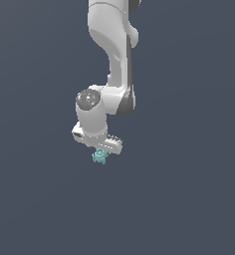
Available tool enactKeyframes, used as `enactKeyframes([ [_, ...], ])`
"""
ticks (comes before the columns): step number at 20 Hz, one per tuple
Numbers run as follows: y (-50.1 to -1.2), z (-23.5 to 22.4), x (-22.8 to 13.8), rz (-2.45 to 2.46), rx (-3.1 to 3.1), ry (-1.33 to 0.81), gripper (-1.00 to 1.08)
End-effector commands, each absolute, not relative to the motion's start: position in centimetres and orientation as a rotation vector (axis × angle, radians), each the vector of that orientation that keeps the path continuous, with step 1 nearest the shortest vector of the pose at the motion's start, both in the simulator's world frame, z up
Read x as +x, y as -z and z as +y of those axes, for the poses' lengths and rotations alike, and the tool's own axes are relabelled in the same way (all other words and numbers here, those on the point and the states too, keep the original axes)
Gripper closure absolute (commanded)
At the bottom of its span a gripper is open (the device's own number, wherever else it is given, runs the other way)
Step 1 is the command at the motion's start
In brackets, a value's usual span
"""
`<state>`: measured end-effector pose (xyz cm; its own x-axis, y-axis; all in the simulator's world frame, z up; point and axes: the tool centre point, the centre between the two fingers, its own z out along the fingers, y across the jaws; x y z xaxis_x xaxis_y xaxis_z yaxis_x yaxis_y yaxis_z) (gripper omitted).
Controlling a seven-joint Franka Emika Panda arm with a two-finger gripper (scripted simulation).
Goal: Pick up the object and move it to a goal position.
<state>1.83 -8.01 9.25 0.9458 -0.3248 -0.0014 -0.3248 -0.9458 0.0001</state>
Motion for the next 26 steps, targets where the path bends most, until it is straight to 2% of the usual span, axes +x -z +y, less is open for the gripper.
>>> enactKeyframes([
  [1,-9.3,-8.0,1.8,0.517,-3.099,-0.002,-0.92],
  [18,-4.2,-8.1,1.9,0.527,-3.097,0.0,-0.92],
  [19,-4.2,-8.1,1.9,0.527,-3.097,0.0,1.08],
  [26,-4.2,-8.1,1.9,0.527,-3.097,0.0,1.08],
])
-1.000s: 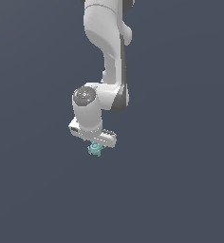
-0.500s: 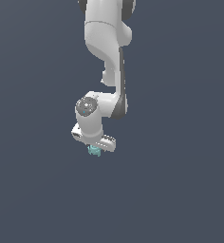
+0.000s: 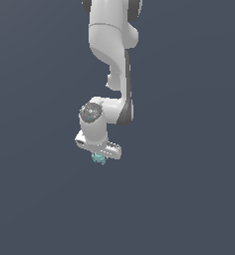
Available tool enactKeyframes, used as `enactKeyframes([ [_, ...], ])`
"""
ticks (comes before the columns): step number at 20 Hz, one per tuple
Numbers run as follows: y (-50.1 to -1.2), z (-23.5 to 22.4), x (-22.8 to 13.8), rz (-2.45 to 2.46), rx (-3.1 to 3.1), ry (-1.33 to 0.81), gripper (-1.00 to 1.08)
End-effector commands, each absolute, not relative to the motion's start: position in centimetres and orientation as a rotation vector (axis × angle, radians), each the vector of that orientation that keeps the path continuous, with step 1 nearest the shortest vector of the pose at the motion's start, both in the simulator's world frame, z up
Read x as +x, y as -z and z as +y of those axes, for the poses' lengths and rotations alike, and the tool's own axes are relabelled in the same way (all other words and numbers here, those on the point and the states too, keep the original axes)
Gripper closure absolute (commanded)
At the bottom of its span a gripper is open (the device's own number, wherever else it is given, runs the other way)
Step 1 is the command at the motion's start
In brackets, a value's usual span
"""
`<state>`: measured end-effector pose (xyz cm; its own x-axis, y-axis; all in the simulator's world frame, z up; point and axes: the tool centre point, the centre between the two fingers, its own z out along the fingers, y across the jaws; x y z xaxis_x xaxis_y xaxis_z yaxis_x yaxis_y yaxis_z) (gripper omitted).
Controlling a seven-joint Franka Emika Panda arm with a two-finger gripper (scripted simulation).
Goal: Pick up the object and move it to a goal position.
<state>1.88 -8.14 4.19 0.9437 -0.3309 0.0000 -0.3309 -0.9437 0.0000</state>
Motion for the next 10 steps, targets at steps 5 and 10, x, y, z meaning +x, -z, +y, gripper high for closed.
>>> enactKeyframes([
  [5,-4.3,-8.1,1.9,0.527,-3.097,0.0,1.08],
  [10,-5.9,-7.7,2.2,0.527,-3.097,0.0,1.08],
])
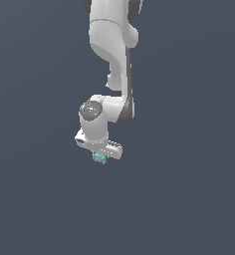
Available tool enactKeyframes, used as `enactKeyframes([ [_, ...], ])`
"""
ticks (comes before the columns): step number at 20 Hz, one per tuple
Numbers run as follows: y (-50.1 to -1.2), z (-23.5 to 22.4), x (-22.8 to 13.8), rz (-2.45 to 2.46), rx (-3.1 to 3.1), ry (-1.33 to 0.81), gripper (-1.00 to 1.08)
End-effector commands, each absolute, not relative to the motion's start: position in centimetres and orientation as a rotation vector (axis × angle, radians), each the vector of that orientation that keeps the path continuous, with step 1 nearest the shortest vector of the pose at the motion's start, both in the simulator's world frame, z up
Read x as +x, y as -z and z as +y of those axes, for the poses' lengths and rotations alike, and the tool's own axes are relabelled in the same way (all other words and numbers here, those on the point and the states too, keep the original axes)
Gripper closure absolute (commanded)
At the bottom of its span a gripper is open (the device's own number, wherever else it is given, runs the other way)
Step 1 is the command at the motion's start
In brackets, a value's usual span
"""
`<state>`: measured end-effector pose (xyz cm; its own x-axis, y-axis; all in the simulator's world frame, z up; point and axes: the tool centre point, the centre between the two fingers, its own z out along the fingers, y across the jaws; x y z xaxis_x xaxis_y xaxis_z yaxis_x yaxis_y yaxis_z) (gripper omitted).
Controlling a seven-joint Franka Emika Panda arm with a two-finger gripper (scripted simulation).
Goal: Pick up the object and move it to a goal position.
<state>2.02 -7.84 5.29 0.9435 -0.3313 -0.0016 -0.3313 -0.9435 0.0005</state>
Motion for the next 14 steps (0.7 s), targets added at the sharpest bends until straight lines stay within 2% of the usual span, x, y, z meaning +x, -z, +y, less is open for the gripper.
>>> enactKeyframes([
  [1,-6.5,-7.5,2.3,-0.527,3.097,0.0,1.08],
  [7,-10.9,-6.4,3.0,-0.528,3.097,0.0,1.08],
  [14,-18.3,-4.4,4.3,-0.528,3.096,0.0,1.08],
])
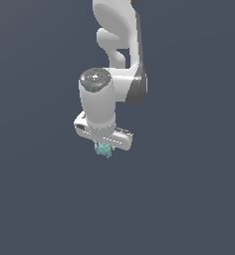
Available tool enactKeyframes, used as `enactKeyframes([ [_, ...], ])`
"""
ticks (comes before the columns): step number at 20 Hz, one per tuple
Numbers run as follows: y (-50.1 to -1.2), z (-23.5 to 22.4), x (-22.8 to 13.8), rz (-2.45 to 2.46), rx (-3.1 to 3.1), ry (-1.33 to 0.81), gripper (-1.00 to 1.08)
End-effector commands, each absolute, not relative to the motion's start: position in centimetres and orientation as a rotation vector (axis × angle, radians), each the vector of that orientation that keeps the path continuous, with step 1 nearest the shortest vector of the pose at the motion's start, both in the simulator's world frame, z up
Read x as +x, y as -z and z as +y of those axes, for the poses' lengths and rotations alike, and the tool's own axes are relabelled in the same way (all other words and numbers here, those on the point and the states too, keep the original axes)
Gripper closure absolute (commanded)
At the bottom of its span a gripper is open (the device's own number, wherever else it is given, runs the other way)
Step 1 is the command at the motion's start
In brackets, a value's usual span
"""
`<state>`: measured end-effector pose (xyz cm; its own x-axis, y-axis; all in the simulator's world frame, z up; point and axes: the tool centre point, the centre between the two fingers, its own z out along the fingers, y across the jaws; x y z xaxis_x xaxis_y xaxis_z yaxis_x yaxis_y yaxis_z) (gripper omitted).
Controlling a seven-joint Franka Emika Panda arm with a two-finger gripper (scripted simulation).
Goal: Pick up the object and move it to a goal position.
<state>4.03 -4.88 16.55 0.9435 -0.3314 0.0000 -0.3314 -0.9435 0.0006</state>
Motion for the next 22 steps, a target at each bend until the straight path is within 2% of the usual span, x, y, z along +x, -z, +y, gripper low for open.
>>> enactKeyframes([
  [1,-19.4,-4.1,4.5,-0.528,3.096,0.0,1.08],
  [13,-31.8,-0.9,7.0,-0.529,3.095,0.0,1.08],
  [22,-37.2,0.5,8.3,-0.528,3.096,0.0,1.08],
])
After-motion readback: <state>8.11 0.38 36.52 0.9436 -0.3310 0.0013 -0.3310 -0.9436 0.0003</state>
